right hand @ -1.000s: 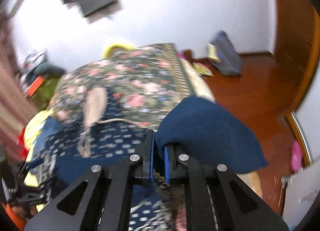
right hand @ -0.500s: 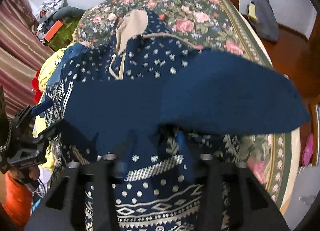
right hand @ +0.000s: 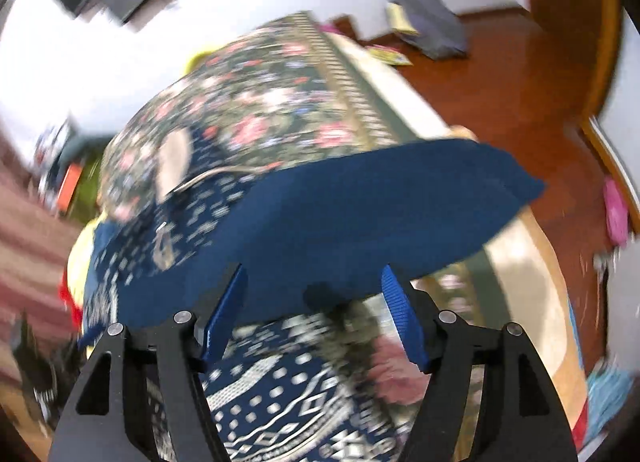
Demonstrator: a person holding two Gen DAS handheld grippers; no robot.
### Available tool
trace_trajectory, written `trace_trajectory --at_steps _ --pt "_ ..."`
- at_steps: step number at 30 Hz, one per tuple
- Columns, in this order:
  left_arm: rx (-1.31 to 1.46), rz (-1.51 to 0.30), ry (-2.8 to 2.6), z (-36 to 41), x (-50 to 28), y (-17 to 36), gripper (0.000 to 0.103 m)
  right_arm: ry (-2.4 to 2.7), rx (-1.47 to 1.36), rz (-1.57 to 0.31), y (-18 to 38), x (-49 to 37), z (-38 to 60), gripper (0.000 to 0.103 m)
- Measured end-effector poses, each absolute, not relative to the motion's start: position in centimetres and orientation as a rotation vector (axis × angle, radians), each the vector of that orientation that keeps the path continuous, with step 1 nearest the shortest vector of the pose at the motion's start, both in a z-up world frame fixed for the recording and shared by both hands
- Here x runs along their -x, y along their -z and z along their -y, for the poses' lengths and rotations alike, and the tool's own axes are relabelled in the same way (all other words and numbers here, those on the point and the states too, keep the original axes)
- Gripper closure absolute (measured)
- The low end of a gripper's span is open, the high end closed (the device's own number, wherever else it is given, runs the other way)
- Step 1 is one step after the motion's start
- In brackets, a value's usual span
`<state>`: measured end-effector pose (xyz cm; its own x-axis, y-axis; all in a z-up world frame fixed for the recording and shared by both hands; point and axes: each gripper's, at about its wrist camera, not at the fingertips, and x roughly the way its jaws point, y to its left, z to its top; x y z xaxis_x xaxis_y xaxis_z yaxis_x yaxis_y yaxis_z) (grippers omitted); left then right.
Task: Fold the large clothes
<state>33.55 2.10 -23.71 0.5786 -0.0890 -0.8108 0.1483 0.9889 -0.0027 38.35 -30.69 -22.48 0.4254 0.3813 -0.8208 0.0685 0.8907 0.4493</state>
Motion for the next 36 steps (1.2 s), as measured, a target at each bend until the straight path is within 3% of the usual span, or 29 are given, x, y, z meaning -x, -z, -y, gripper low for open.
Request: trace_trajectory --at_steps 5,12,14,19,36 --pt "-0.061 -0.959 0.149 -1.9 -33.9 24.5 0.014 -0.096 -0.586 -1.191 26.8 -39.6 34.2 0.037" --pt "-0.066 -0.983 0.150 -1.6 -34.5 25.8 0.014 -0.028 -0.648 -1.119 28.0 -41.8 35.6 0.039" --pt "-0.067 -0.986 0.150 -1.6 -34.6 26.0 0.013 0.013 -0.622 -1.127 28.6 -42.5 35.7 0.062" --pt "-0.079 -0.977 0.145 -1.7 -34.4 25.9 0.014 0.091 -0.437 -1.092 27.2 -43.5 34.8 0.095" --pt "-0.027 -0.853 0.125 -4.7 -30.7 20.0 0.013 -0.408 -0.168 -0.733 7.3 -37.6 19.2 0.098"
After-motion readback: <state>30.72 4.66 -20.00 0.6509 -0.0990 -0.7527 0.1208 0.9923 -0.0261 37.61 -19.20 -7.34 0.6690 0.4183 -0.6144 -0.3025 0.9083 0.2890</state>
